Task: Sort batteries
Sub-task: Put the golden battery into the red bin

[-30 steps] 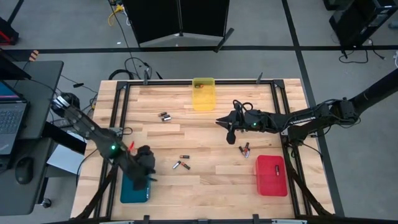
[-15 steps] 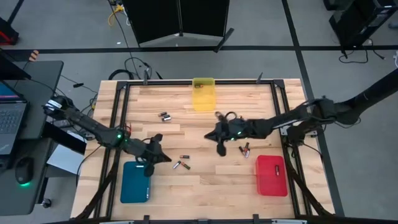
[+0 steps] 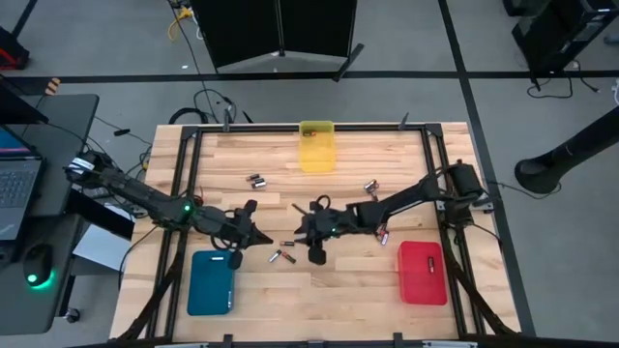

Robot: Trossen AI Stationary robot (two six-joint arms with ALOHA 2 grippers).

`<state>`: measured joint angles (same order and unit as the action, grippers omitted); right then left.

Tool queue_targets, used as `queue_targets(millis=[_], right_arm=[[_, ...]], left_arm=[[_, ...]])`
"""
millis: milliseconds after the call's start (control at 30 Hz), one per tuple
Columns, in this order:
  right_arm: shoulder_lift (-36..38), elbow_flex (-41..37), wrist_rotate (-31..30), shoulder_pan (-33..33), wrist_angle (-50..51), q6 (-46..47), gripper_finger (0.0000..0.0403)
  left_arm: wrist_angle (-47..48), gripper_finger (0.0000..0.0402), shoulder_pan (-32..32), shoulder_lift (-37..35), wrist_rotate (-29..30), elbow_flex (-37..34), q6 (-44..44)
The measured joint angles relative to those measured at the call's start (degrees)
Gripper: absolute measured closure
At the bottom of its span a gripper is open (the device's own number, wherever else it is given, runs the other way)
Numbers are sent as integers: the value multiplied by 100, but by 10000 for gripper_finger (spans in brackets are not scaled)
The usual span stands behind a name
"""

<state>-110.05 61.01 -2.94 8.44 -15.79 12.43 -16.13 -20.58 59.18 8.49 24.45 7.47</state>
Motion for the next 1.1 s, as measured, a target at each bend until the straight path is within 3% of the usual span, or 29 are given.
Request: queue_targets(millis=[267,600,900,1100], right_arm=[[-550,209,-92,126,1,52,238],[-888,206,-187,86,-386,22,242],[-1373,309,105,87,-872,94,244],[-1443,345,-9,57,-900,118,267]], left_arm=[[-128,397,2,0,219,0,-106],[-142,396,29,2,440,0,-129],[-240,396,123,7,457,2,-134],[-236,396,142,9,490,2,-130]])
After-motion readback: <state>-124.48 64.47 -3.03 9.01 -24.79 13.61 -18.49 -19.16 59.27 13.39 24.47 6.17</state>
